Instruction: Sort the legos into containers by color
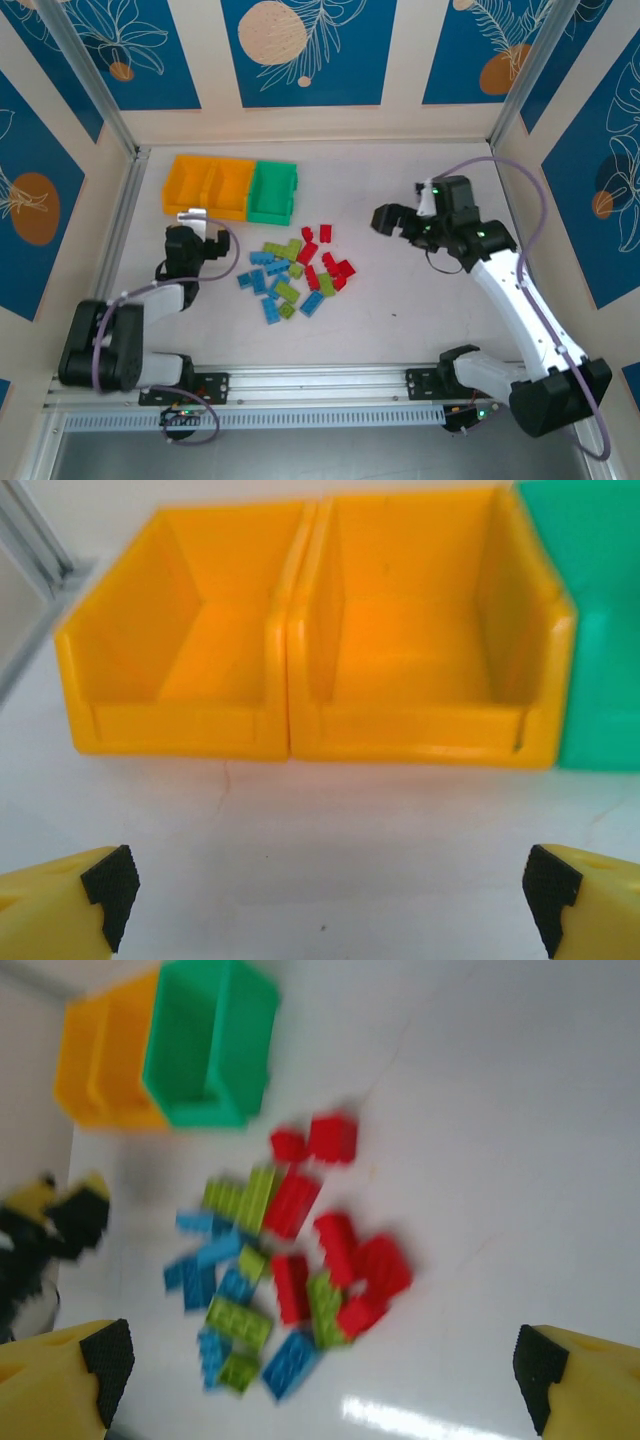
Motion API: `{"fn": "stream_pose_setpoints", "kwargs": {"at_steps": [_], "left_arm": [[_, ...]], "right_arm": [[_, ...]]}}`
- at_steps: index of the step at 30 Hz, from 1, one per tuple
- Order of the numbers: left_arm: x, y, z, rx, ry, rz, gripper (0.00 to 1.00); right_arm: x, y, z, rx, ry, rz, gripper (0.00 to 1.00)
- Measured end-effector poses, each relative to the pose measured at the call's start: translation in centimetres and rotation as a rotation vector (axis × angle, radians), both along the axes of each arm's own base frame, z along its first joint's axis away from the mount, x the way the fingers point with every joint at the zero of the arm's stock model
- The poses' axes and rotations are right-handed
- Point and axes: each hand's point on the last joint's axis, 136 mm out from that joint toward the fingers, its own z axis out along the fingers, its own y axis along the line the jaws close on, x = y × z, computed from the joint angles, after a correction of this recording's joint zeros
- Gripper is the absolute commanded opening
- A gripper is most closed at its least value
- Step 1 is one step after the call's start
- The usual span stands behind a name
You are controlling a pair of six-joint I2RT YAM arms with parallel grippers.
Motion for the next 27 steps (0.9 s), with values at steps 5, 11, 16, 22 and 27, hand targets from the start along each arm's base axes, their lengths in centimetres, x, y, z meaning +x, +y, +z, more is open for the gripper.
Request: {"fn": "stream_pose_setpoints", "kwargs": {"at_steps": [5,11,16,22,27], "left_arm": [[-0.2,-1.4,9.6,-0.167,-0.008,0.082,1.0],[-3.8,-5.6,7.6,-0.341,0.271,0.128,0.95],[-9.6,-6.4,-0.7,-0.412,0.62,0.275,0.88],[-11.9,-6.9,-5.6,-0.427,0.858,0.396,0.71],[-12.2,-7.7,-7.6,-0.439,0.956,0.436,0.64]], "right_arm": [[-1.9,3.7,-1.4,-0.022,0.121,0.139,0.99],[-1.9,5.2,-2.1,-0.035,0.184,0.188,0.99],[-2.3,5.5,-2.3,-0.051,0.213,0.202,0.99],[-3.1,5.1,-2.5,-0.061,0.237,0.203,0.99],[-3.7,4.7,-2.5,-0.073,0.239,0.197,0.99]]}}
